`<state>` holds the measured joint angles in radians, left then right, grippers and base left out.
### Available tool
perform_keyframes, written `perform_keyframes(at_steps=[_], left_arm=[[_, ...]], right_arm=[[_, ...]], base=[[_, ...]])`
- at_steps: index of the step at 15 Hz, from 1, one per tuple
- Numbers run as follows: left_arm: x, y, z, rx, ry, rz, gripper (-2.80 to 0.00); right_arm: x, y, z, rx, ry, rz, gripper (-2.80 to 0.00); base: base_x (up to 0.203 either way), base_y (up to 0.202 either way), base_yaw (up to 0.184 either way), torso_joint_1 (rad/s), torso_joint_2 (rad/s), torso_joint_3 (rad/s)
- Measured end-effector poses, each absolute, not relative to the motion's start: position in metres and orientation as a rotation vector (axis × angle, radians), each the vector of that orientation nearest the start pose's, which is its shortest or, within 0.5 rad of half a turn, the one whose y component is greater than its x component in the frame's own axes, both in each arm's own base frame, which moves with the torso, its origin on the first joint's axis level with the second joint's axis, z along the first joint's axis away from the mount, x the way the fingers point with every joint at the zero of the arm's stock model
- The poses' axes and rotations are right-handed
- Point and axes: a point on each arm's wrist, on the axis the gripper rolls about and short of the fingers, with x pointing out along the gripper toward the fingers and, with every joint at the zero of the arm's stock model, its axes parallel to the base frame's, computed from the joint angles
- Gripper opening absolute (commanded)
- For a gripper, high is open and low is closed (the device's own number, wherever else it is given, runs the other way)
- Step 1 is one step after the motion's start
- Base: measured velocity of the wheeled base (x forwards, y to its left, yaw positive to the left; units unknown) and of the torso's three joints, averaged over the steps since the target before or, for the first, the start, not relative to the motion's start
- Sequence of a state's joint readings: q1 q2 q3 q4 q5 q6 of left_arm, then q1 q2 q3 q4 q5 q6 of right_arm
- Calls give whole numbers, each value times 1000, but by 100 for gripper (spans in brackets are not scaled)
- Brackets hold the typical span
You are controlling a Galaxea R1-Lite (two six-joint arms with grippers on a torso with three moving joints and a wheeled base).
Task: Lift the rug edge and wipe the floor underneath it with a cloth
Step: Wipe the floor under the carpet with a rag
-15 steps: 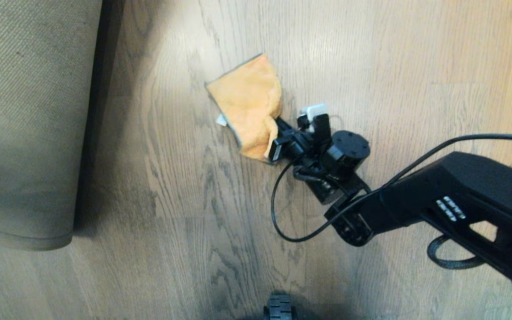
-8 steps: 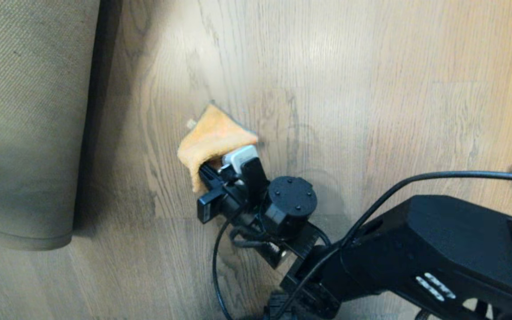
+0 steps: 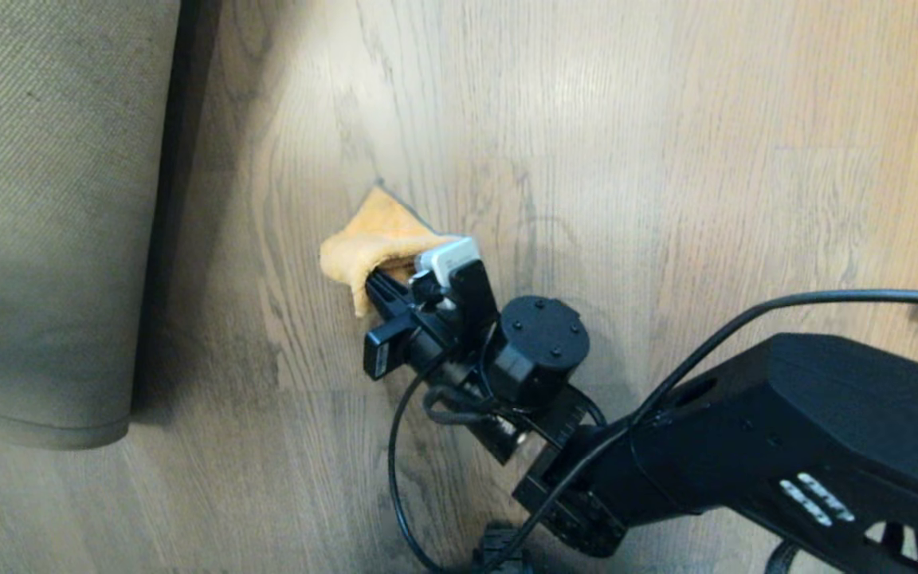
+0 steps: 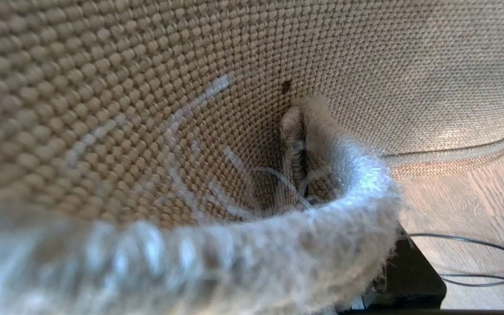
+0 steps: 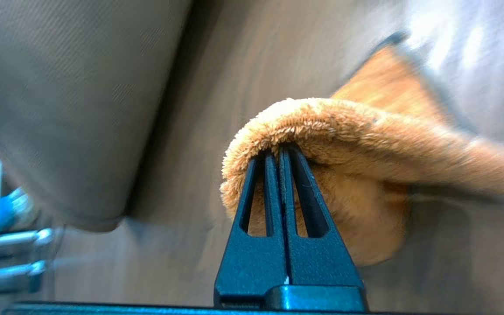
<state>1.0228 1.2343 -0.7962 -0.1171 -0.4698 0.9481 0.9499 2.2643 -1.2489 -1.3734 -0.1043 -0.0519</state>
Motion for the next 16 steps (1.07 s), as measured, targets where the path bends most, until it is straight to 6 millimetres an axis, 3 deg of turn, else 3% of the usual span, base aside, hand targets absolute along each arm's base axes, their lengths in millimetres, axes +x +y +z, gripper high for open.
perform_keyframes(at_steps=[8,16], left_arm=[[105,153,246,700,470,385,-280],[105,153,246,701,470,385,-280]], right_arm=[[330,277,189,118,-408,581,-280],[357,221,208,101,-451,440,-280]], base=[[0,0,0,0,0,0],[0,0,0,0,0,0]])
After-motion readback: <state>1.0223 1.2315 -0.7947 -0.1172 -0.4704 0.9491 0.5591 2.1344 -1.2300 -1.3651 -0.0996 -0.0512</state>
